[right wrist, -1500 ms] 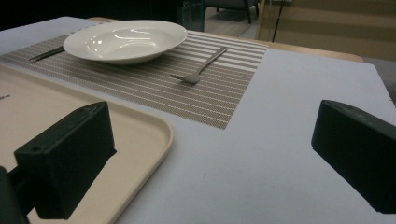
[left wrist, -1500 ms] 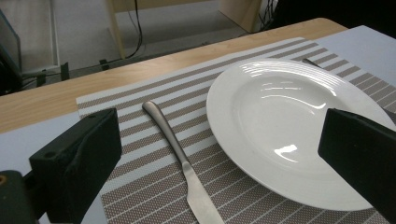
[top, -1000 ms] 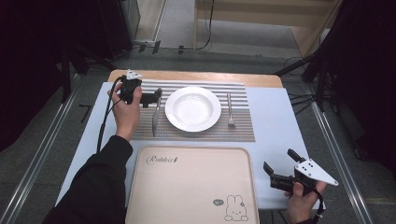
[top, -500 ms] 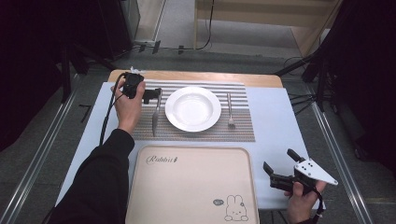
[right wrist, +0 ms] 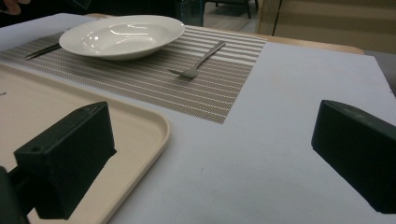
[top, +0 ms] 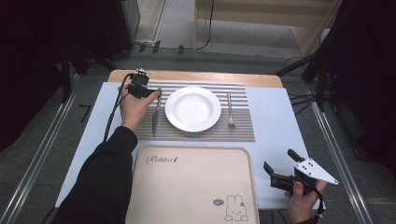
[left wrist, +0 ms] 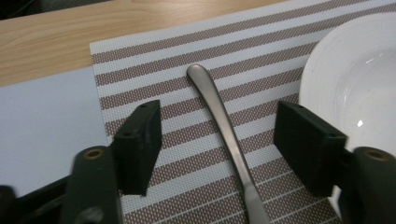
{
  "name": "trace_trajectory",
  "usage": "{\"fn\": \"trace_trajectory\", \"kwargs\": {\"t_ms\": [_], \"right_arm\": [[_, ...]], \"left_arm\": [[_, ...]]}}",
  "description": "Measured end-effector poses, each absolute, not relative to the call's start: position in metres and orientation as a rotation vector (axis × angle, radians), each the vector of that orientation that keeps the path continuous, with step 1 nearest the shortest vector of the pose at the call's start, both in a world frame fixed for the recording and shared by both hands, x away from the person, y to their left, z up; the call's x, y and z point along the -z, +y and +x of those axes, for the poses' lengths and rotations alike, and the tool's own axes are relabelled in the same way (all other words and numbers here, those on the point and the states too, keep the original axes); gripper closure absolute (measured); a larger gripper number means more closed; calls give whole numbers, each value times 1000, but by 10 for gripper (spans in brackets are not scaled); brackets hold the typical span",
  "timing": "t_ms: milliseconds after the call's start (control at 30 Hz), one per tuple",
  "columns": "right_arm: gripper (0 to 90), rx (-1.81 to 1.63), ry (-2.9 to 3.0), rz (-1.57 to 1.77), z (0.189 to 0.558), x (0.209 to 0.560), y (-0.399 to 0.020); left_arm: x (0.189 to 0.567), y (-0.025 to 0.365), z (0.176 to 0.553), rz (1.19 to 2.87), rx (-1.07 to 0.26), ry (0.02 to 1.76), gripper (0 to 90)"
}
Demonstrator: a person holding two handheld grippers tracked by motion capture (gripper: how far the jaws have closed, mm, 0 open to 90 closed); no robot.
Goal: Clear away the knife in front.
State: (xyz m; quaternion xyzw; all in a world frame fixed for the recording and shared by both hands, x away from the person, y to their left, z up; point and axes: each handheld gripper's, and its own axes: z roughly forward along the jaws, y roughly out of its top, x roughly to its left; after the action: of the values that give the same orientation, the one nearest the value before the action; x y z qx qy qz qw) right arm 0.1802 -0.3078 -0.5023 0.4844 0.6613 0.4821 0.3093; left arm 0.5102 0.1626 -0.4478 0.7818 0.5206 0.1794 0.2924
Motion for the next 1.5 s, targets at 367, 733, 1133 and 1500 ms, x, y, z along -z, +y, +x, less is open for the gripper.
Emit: {"fn": "trace_trajectory", "kwargs": {"t_ms": [367,733,1133,1500], "right_arm": [[0,-1264,1750,1294,181,503,-307],[0,-1256,1750,1303,182,503,-308],[0,-1251,1749,1308,183,504,-307],[0,-1251,1748,1315,183,504,-307]], "left_arm": [[458,157,511,2184,-418,1370,489],[466,156,513,2245,-325,1395,572],[471,151,512,2309,-296,1392,650],[475,140,511,2358,-316,1426,705]]}}
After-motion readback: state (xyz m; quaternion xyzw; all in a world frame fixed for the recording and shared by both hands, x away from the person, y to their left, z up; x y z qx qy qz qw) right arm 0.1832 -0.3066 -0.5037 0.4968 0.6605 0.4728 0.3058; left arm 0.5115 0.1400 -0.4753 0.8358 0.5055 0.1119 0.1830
